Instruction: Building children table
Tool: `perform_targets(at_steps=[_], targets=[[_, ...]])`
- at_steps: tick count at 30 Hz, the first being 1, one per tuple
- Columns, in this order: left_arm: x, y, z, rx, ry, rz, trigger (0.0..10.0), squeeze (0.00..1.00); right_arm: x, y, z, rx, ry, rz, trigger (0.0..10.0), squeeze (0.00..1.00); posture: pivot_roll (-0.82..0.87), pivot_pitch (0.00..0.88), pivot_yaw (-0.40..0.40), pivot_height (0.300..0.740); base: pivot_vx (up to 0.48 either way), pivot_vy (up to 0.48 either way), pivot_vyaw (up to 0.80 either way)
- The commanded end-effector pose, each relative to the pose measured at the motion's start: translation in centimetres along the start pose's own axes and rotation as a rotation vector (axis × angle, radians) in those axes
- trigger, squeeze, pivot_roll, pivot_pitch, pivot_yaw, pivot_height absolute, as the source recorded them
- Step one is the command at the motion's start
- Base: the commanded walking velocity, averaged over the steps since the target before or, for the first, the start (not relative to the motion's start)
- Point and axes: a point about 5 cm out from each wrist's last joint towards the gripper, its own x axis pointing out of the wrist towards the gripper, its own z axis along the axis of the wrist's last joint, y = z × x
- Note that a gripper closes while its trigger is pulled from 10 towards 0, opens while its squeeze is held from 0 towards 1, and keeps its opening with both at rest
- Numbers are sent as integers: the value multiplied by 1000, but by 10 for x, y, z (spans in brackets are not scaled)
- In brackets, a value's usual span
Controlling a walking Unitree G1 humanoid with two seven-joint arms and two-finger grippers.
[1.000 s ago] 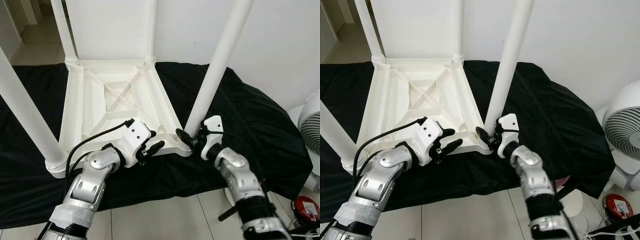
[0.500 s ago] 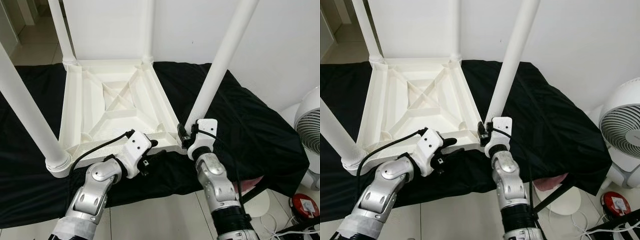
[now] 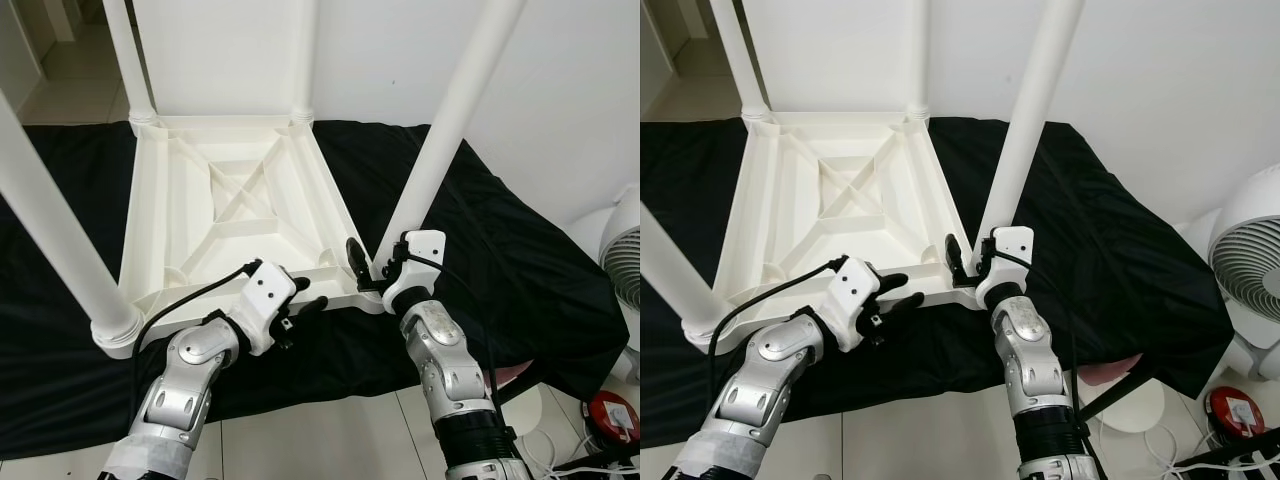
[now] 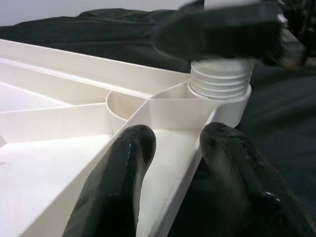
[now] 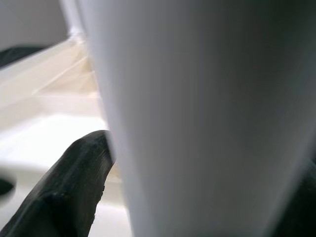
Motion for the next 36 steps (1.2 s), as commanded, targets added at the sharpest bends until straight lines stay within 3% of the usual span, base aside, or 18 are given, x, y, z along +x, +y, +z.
perform_targets(at_steps=[1,5,15,16,23,30,31,32,36], targets=[[-1,13,0,-2,-2,250,10000,0,-8,-7,-3,-18,38,130,10000,0,61,72,-96,740,0,0,0],[-3,11,1,-4,-10,248,10000,0,-14,-18,-2,-56,73,214,10000,0,70,75,-99,740,0,0,0],[-9,10,0,-9,12,235,10000,0,-11,-26,-1,-98,98,293,10000,0,94,78,-113,740,0,0,0],[-10,8,2,-13,0,224,10000,0,-9,-26,-1,-92,97,312,0,0,102,75,-119,740,0,0,0],[-15,-1,8,-21,-37,138,10000,0,-4,-20,-10,-74,123,374,0,0,124,68,-135,740,0,0,0],[-14,-1,10,-21,-33,143,10000,0,-8,-15,-13,-10,99,359,0,0,125,72,-141,740,0,0,0],[-13,-1,10,-16,-35,151,10000,0,-9,-15,-14,-6,93,336,2392,0,125,75,-142,740,0,0,0],[-12,-1,11,-17,-38,159,10000,0,-9,-14,-14,-3,80,297,10000,0,124,76,-144,740,0,0,0],[-13,-2,11,-20,-39,159,10000,0,-9,-14,-14,-2,72,286,10000,0,124,76,-144,740,0,0,0]])
